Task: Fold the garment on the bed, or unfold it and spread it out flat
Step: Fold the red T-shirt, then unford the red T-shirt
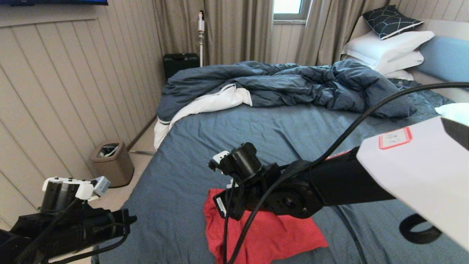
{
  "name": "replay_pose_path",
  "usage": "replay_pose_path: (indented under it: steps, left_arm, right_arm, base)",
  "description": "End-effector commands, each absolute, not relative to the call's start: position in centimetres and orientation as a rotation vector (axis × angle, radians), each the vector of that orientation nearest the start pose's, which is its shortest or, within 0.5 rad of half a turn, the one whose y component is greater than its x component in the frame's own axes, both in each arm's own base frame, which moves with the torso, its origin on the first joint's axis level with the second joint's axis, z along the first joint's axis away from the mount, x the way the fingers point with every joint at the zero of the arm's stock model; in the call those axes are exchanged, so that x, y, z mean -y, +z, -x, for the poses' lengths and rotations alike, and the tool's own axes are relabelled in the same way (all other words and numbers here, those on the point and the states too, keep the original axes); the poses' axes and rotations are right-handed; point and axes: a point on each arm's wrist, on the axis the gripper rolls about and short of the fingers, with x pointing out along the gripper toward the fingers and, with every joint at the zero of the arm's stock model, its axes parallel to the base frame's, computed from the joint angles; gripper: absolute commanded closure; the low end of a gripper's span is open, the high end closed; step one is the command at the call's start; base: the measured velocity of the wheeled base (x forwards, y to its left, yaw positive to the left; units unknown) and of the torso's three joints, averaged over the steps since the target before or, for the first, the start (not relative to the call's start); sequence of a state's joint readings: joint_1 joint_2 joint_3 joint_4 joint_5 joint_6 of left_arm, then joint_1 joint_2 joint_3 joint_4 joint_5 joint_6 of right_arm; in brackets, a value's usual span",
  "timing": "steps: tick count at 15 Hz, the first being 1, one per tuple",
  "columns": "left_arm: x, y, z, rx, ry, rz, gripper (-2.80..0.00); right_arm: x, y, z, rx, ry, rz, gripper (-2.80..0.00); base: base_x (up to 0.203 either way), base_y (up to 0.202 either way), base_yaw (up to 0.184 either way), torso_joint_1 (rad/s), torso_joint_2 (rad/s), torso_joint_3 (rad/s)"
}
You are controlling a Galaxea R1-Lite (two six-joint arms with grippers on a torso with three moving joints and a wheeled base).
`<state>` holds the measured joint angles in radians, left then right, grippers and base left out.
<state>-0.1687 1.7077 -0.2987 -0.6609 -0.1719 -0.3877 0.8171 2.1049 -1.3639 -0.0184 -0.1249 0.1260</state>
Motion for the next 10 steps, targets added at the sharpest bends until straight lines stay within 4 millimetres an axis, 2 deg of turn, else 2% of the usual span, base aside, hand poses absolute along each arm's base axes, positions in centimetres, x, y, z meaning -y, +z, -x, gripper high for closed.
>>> replay_pose_path:
  steps: [1,3,6,8,10]
  left_arm:
    - [4.1,6.9,-21.5,-0.797,-0.177,0.371,0.00]
    - [4.0,7.4,-21.4,-0.769,-0.182,0.372,0.00]
    - [3.3,10.2,-20.4,-0.639,-0.188,0.386,0.00]
    - [2.7,12.8,-18.8,-0.536,-0.194,0.386,0.00]
    - [1.8,15.3,-15.9,-0.450,-0.198,0.372,0.00]
  right_arm:
    - [-27.9,14.7,-27.5,-0.671,0.603,0.196,0.00]
    - [-25.1,16.9,-26.7,-0.642,0.570,0.166,0.00]
    - [-19.5,20.9,-24.8,-0.561,0.490,0.105,0.00]
    - [-15.0,24.0,-22.5,-0.484,0.422,0.058,0.00]
    - [-10.3,26.7,-19.0,-0.423,0.342,0.016,0.00]
  base:
    - [0.000,0.000,0.000,0.000,0.00,0.000]
    - [0.000,0.000,0.000,0.000,0.00,0.000]
    - [0.000,0.000,0.000,0.000,0.00,0.000]
    - [0.000,0.000,0.000,0.000,0.00,0.000]
    - [0.000,0.000,0.000,0.000,0.00,0.000]
